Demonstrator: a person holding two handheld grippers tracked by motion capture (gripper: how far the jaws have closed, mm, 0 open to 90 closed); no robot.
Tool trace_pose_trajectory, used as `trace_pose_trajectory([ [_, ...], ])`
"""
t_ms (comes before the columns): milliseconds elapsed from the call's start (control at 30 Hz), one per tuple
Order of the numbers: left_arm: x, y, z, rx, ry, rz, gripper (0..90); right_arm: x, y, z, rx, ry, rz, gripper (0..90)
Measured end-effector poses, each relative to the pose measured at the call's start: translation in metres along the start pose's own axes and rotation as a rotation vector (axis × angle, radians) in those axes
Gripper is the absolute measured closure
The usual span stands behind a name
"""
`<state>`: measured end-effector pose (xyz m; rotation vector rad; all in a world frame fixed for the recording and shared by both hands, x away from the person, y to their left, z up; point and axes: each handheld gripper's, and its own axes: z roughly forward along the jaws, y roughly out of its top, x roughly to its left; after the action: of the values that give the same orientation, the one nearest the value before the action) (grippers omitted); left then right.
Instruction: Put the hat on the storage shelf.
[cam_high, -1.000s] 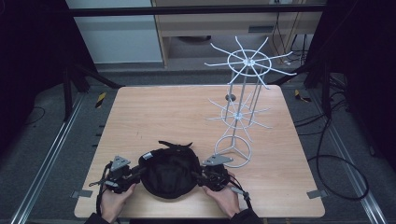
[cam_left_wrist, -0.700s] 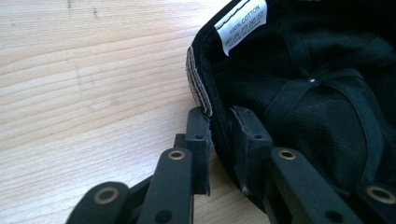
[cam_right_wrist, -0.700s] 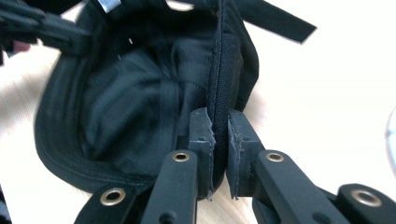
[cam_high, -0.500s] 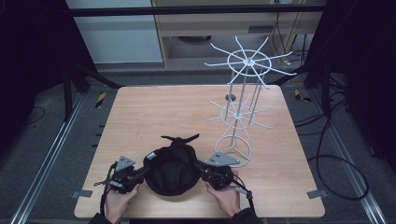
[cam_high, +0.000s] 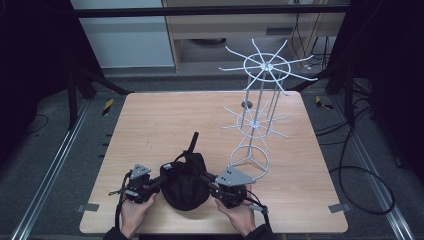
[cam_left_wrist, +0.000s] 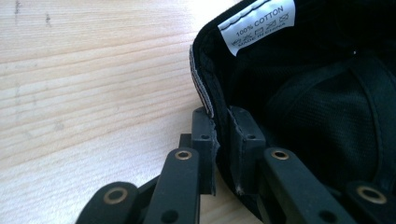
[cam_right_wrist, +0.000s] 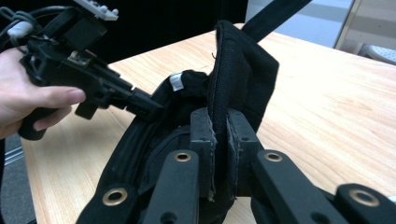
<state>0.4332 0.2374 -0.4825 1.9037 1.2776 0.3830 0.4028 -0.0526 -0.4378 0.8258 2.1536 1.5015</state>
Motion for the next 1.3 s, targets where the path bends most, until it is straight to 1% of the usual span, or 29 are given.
trace_pose_trajectory([
  [33, 0.000, 0.000, 0.000, 0.000, 0.000, 0.000, 80.7, 0.000, 0.000, 0.000, 0.000, 0.000, 0.000, 83.3],
  [133, 0.001, 0.001, 0.000, -0.005, 0.000, 0.018, 80.0, 0.000, -0.005, 0.003, 0.025, 0.006, 0.012, 83.1],
  [267, 0.003, 0.001, -0.001, -0.009, -0.010, 0.017, 78.5, -0.001, -0.007, 0.004, 0.044, -0.008, 0.020, 83.2],
  [400, 0.005, 0.002, -0.004, -0.017, -0.011, 0.017, 73.9, -0.001, -0.008, 0.003, 0.051, -0.020, 0.018, 83.3],
  [467, 0.007, 0.003, -0.010, -0.037, -0.017, 0.009, 71.0, -0.001, -0.009, 0.004, 0.060, -0.036, 0.019, 83.3],
  [500, 0.007, 0.003, -0.010, -0.037, -0.017, 0.009, 69.2, -0.001, -0.009, 0.004, 0.060, -0.036, 0.019, 83.3],
  [533, 0.007, 0.005, -0.018, -0.057, -0.023, 0.010, 67.3, -0.002, -0.010, 0.003, 0.061, -0.044, 0.024, 83.4],
  [600, 0.007, 0.006, -0.027, -0.087, -0.023, 0.015, 64.6, -0.003, -0.010, 0.003, 0.060, -0.051, 0.028, 83.4],
  [667, 0.006, 0.009, -0.037, -0.120, -0.027, 0.004, 63.2, -0.004, -0.010, 0.002, 0.057, -0.052, 0.033, 83.5],
  [700, 0.006, 0.009, -0.037, -0.120, -0.027, 0.004, 62.3, -0.004, -0.010, 0.002, 0.057, -0.052, 0.033, 83.5],
  [733, 0.004, 0.010, -0.041, -0.138, -0.035, 0.011, 62.3, -0.004, -0.010, 0.002, 0.056, -0.053, 0.033, 83.5],
  [767, 0.000, 0.013, -0.046, -0.159, -0.058, 0.015, 60.8, -0.003, -0.009, 0.002, 0.056, -0.052, 0.032, 83.5],
  [933, -0.017, 0.025, -0.052, -0.205, -0.114, 0.047, 56.9, -0.002, -0.010, 0.003, 0.060, -0.050, 0.030, 83.4],
  [1000, -0.025, 0.030, -0.052, -0.214, -0.126, 0.059, 54.9, -0.002, -0.010, 0.003, 0.060, -0.051, 0.030, 83.3],
  [1033, -0.025, 0.030, -0.052, -0.214, -0.126, 0.059, 53.8, -0.002, -0.010, 0.003, 0.060, -0.051, 0.030, 83.3],
  [1067, -0.032, 0.035, -0.051, -0.217, -0.135, 0.069, 52.1, -0.002, -0.010, 0.003, 0.061, -0.052, 0.029, 83.3],
  [1100, -0.035, 0.037, -0.051, -0.218, -0.139, 0.071, 51.2, -0.003, -0.010, 0.003, 0.060, -0.052, 0.030, 83.3],
  [1133, -0.035, 0.037, -0.051, -0.218, -0.139, 0.071, 50.7, -0.003, -0.010, 0.003, 0.060, -0.052, 0.030, 83.3],
  [1167, -0.040, 0.041, -0.049, -0.219, -0.149, 0.070, 49.6, -0.003, -0.011, 0.003, 0.059, -0.052, 0.029, 83.2],
  [1233, -0.042, 0.043, -0.048, -0.219, -0.154, 0.067, 48.3, -0.003, -0.011, 0.003, 0.060, -0.051, 0.030, 83.2],
  [1300, -0.049, 0.049, -0.045, -0.223, -0.161, 0.069, 47.2, -0.003, -0.011, 0.003, 0.059, -0.051, 0.029, 83.1],
])
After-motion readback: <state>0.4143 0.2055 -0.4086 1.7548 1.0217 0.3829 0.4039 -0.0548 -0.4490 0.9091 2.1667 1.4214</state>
